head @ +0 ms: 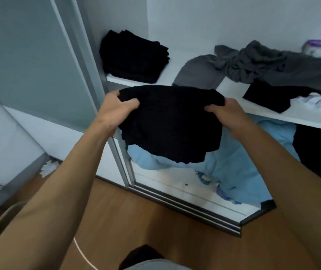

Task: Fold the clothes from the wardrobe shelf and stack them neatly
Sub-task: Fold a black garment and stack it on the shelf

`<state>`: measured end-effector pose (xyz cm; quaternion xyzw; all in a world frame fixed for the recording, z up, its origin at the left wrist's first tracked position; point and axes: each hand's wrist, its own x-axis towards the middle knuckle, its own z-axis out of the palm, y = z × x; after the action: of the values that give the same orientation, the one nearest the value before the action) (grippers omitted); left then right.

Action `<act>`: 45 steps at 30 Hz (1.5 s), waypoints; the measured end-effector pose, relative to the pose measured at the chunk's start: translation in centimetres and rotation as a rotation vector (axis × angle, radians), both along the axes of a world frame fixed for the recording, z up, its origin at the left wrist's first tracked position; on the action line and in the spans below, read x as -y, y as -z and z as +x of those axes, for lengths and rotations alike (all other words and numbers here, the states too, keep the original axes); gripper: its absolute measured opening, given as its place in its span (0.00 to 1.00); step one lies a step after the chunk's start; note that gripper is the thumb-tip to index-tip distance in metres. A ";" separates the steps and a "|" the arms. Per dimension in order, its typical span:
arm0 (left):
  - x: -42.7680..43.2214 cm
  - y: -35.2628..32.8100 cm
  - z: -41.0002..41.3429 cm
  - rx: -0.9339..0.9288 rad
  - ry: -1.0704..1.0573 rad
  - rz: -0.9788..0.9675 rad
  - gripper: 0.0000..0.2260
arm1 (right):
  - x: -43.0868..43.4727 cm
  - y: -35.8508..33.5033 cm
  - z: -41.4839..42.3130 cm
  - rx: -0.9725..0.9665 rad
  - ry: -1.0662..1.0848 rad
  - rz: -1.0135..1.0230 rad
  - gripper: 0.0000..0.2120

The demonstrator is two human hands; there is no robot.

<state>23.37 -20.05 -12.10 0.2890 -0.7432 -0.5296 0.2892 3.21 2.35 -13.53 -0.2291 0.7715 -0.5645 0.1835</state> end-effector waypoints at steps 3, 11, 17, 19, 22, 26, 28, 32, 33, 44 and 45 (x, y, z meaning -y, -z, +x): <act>1.2 -0.8 -1.5 -0.025 -0.060 -0.050 0.04 | 1.8 -0.8 -2.2 0.045 -0.094 -0.084 0.08; 7.4 -4.3 -7.4 -0.079 -0.063 -0.359 0.04 | 12.2 -5.6 -9.0 0.278 -0.184 -0.390 0.12; 14.9 -7.6 -12.0 -0.292 -0.098 -0.547 0.16 | 23.3 -12.9 -13.6 0.452 -0.258 -0.822 0.12; 17.6 -8.5 -13.3 -0.381 -0.120 -0.651 0.18 | 27.7 -15.1 -15.0 0.497 -0.341 -0.941 0.10; 21.4 -8.4 -15.1 -0.300 -0.158 -0.854 0.18 | 33.7 -15.4 -18.0 0.507 -0.385 -0.836 0.10; 23.5 -4.0 -16.8 0.360 0.079 -0.845 0.19 | 37.8 -10.3 -23.0 0.201 0.017 -0.028 0.16; 24.0 -2.3 -17.5 0.383 0.066 -0.855 0.19 | 38.9 -7.9 -23.5 0.058 0.036 0.181 0.12; 25.2 -2.9 -21.1 0.252 -0.161 -0.995 0.20 | 41.7 -5.4 -22.6 -0.336 -0.193 0.286 0.17; 25.5 -2.9 -22.3 0.316 -0.137 -0.981 0.21 | 42.3 -5.2 -22.5 -0.372 -0.205 0.291 0.18; 28.9 1.3 -26.0 0.434 -0.073 -0.733 0.24 | 40.7 -2.2 -21.7 -0.165 0.158 -0.076 0.10; 28.9 1.1 -26.3 0.437 -0.071 -0.731 0.23 | 39.7 -1.3 -20.4 -0.112 0.206 -0.164 0.08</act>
<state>-2.94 -48.95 -13.25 0.2984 -0.9154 -0.1472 0.2264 -17.22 -37.38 -12.22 -0.1944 0.7512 -0.6277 0.0619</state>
